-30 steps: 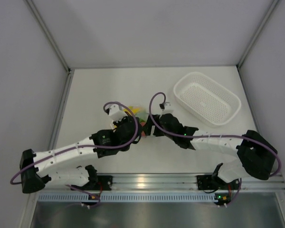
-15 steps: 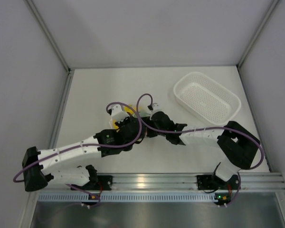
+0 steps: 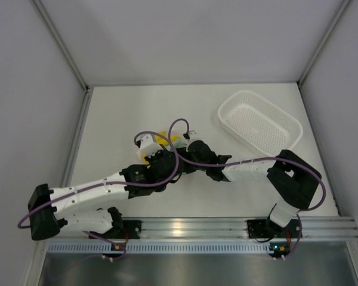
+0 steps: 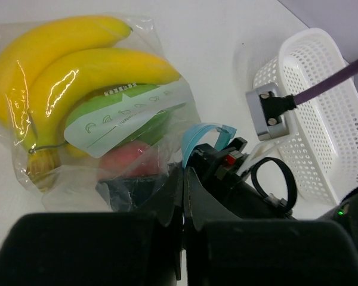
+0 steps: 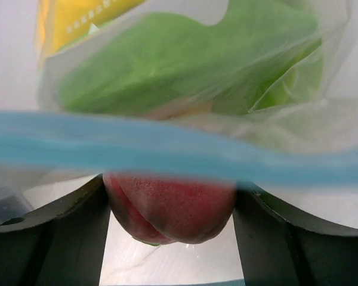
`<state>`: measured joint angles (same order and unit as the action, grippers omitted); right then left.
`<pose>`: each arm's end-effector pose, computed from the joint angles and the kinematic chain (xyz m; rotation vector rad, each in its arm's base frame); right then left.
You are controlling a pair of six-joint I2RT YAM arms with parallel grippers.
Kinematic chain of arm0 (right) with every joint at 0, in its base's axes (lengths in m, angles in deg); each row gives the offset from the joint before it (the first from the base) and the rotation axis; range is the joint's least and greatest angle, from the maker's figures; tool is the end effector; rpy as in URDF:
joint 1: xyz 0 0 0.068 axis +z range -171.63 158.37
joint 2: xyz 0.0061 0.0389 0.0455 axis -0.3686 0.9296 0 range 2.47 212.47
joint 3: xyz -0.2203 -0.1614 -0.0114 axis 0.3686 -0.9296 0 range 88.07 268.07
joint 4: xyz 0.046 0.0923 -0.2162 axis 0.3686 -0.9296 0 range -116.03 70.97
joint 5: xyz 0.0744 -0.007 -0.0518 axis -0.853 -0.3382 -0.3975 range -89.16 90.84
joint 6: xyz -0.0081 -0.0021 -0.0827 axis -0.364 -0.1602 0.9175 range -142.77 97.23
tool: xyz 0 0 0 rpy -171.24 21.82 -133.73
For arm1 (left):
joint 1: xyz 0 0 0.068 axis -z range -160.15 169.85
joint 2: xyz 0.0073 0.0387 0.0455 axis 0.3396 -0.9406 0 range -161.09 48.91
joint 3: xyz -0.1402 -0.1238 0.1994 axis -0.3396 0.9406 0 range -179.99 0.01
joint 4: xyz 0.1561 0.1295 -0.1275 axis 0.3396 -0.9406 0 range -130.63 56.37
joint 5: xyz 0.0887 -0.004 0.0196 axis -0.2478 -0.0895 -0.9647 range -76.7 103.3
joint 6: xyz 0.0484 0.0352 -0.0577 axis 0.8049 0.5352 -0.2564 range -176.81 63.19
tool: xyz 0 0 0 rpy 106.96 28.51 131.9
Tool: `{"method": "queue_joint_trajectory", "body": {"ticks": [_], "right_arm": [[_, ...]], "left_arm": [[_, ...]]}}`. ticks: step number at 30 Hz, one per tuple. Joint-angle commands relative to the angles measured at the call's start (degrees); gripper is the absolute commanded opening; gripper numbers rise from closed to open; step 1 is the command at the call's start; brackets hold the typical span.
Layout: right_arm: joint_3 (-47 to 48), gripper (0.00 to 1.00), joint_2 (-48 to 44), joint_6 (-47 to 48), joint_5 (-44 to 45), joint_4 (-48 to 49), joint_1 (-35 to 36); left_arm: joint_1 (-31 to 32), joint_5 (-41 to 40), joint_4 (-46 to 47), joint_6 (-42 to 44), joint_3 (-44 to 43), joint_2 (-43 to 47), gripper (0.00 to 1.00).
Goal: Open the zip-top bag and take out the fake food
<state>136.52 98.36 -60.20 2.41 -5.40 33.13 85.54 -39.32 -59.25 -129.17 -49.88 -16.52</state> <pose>0.2110 0.2952 0.1725 -0.3302 2.2777 0.8631 0.1466 -0.1844 0.2748 -0.5549 1.9368 -0.4852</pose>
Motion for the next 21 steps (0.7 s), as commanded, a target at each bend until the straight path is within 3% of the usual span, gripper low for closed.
{"method": "queue_joint_trajectory", "body": {"ticks": [1, 15, 20, 21], "right_arm": [[0.8, 0.50, -7.0, 1.6, 1.9, 0.6, 1.0], [-3.4, 0.49, -34.2, 6.6, 9.7, -20.1, 1.3], [0.2, 0.48, -40.6, 10.5, 15.8, -30.4, -3.9], [0.9, 0.48, -40.7, 12.1, 15.1, -31.6, -8.5]], "left_arm": [[0.2, -2.7, 1.9, -0.3, 0.8, 1.3, 0.00], [0.1, -5.7, 1.8, 4.3, -1.8, 1.1, 0.00], [-0.2, -5.4, 1.9, 6.7, -4.2, 1.2, 0.00], [-0.3, -5.2, 1.9, 7.1, -4.5, 1.3, 0.00]]}}
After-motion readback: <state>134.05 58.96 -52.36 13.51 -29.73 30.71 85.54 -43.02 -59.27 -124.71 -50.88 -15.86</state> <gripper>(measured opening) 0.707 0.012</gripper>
